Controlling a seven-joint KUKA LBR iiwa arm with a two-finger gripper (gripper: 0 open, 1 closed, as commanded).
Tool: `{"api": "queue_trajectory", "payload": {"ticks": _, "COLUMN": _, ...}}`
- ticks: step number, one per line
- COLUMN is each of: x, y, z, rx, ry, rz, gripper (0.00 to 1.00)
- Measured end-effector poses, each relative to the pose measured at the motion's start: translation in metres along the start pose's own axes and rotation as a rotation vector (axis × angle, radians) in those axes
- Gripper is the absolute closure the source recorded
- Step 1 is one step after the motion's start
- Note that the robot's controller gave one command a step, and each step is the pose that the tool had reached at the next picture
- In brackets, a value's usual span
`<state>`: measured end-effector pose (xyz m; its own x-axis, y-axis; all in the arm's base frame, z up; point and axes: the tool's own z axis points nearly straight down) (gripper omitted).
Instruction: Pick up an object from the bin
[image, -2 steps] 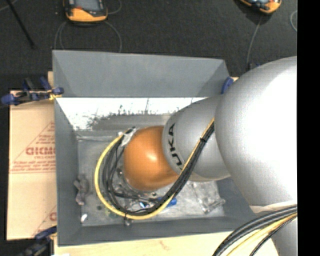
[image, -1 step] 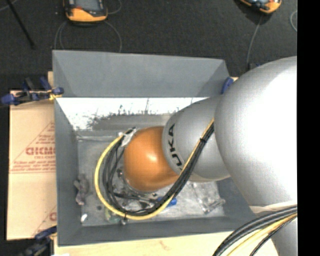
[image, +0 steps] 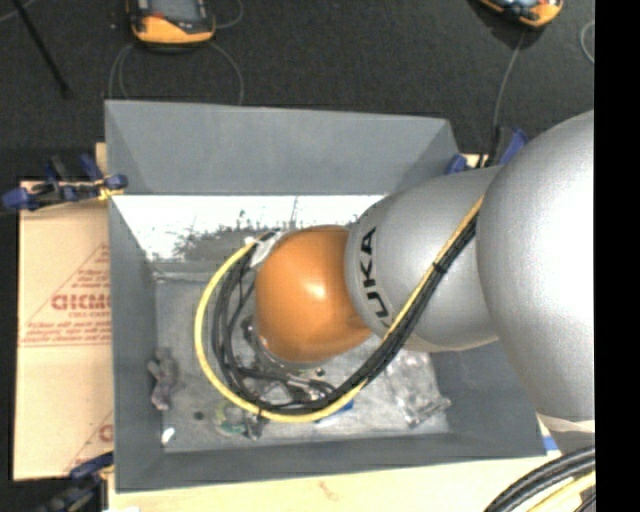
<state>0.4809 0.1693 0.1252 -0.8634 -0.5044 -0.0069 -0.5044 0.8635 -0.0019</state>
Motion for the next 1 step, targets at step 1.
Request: {"api": "queue_trajectory", "payload": {"ticks": 1, "x": -0.0017, "y": -0.0012, "z": -0.0399, "rx": 0.0, "ry": 0.0, "rz": 0.005, "gripper": 1.0}}
